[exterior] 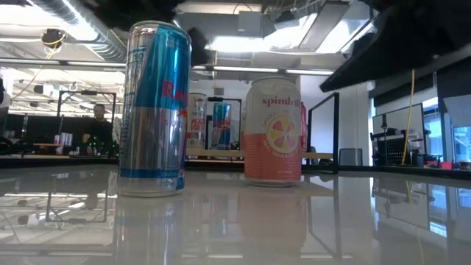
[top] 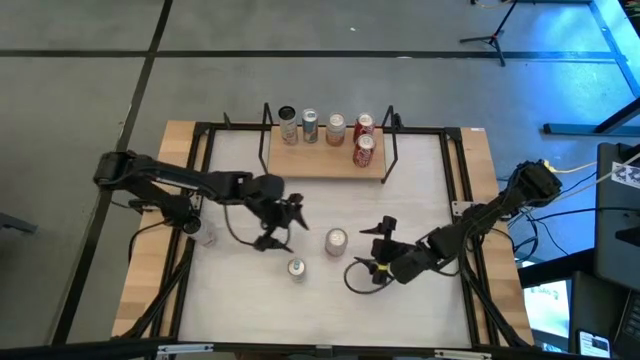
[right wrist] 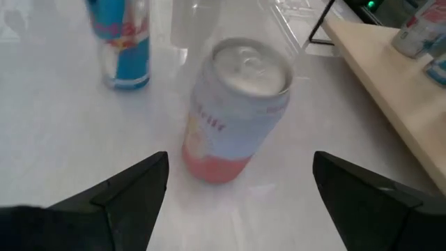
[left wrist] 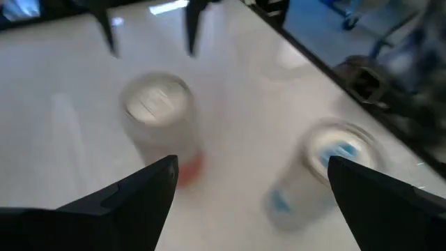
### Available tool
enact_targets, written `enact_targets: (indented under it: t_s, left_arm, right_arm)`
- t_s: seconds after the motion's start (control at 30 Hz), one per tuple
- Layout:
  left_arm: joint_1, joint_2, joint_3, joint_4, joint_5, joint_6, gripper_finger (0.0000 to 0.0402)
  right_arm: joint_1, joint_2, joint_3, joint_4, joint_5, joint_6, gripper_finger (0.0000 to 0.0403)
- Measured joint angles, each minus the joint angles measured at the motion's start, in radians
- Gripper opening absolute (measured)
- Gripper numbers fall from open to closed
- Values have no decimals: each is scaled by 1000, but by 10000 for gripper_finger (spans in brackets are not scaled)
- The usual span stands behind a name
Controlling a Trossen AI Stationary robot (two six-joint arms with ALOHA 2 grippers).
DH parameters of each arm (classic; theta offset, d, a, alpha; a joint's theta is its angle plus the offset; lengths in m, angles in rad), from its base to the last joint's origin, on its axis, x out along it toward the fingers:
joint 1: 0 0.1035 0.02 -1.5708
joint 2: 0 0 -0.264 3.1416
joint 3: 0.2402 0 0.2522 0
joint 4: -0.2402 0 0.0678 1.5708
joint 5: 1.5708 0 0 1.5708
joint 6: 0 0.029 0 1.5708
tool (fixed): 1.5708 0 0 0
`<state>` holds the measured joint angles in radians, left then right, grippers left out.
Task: Place canned beverage on shelf
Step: Put the pink soda can align with the other pink soda can on the shelf
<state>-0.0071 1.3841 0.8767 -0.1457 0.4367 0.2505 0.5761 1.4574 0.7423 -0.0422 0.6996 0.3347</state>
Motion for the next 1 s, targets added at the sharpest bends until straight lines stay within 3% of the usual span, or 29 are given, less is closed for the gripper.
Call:
enact_targets:
  t_s: [0.13,0.3,0.43,0.67,1.0]
  left_arm:
    - [-12,-119,-170,134,14,-78,358]
    - [-44,-234,-397,369,-41,-167,358]
    - [-63,-272,-499,481,-106,-239,357]
    - [-76,-273,-521,518,-115,-247,357]
    - [-74,-273,-521,540,-178,-264,357]
  right_arm:
    - [-62,0,64,-8,-64,-62,351]
    - [-162,0,156,-14,-278,-177,351]
    - [-256,0,170,-22,-423,-201,351]
    - [-351,56,170,-3,-595,-223,351]
    - [-348,135,170,16,-610,-269,351]
